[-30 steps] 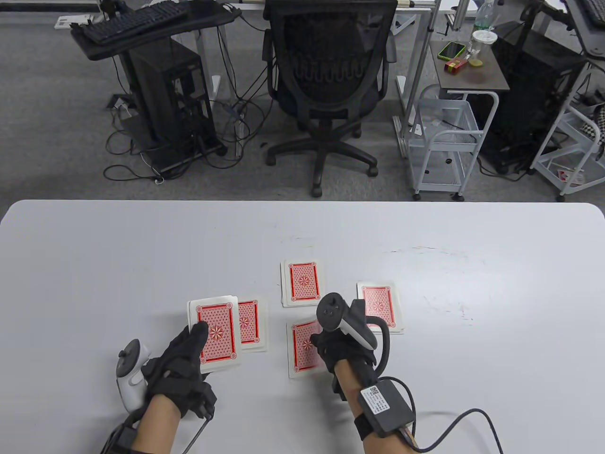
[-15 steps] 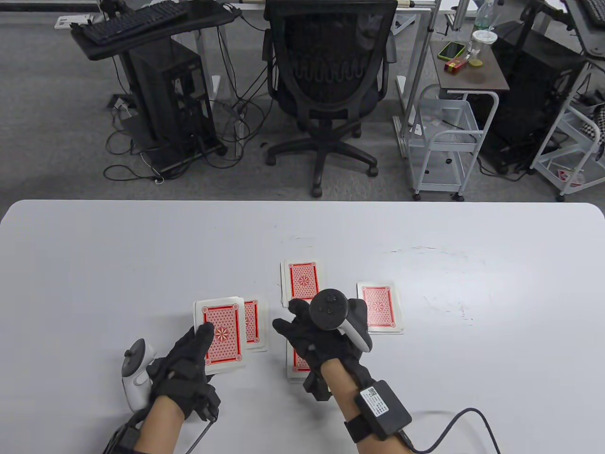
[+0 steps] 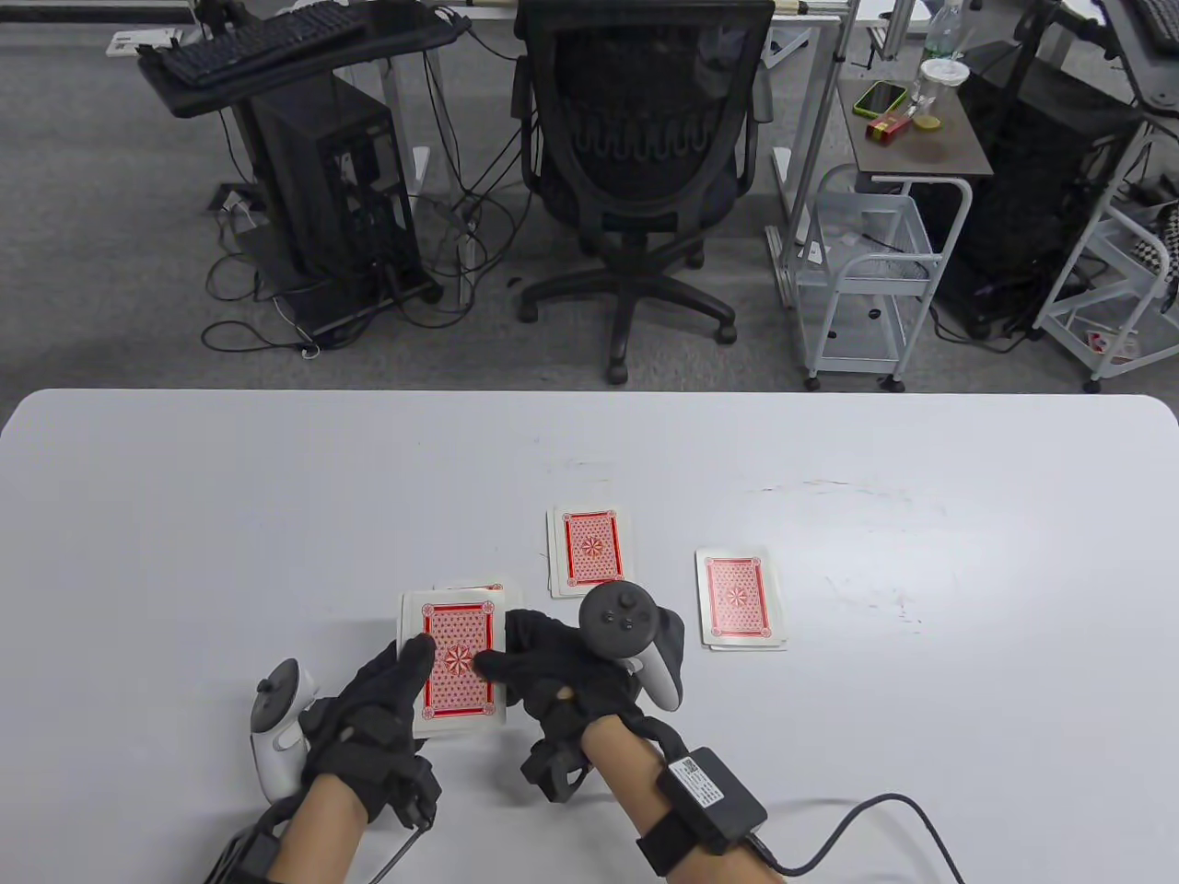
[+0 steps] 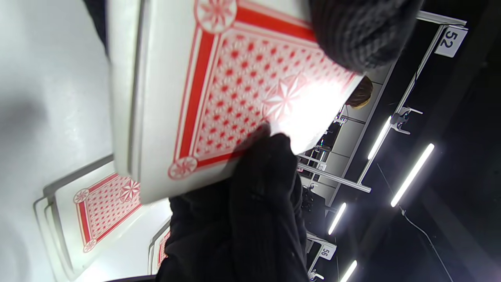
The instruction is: Four-player card dealing with fan arrangement
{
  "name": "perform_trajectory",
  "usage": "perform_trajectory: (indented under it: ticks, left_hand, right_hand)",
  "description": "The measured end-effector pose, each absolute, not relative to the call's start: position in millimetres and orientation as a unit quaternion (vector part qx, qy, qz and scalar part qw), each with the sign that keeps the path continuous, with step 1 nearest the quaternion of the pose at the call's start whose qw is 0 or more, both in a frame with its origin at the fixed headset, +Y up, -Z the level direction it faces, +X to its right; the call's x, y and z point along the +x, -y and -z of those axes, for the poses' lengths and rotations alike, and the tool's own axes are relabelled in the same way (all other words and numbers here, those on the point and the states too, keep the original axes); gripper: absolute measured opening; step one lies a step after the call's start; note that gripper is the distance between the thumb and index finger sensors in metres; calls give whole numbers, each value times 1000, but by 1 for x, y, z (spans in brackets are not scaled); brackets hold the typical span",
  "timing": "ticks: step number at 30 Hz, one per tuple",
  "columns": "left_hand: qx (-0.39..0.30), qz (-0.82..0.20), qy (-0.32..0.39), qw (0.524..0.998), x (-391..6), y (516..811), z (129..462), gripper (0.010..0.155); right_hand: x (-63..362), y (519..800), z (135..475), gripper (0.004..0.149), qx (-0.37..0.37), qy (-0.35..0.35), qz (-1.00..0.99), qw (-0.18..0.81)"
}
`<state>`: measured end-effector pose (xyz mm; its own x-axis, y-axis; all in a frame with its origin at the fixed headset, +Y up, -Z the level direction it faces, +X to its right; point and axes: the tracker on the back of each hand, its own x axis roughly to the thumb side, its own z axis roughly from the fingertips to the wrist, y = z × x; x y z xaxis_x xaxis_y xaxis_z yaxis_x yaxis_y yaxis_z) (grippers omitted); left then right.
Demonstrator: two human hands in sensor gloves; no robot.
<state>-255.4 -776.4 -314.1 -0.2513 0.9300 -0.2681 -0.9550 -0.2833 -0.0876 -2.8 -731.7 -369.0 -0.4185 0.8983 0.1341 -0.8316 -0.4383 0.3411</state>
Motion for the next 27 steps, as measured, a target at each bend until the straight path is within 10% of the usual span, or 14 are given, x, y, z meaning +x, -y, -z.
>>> perform_trajectory:
  ticks: [12,27]
  left_hand:
    - [-37,-786,-171,593,-330,784,315,49]
    - [-55,-779,-170,601,-330,788,323,49]
  right_hand:
    - [-24,713,426,68,102,-127,-887,431]
    - [-97,758,451,72,68,-155,-983,-69]
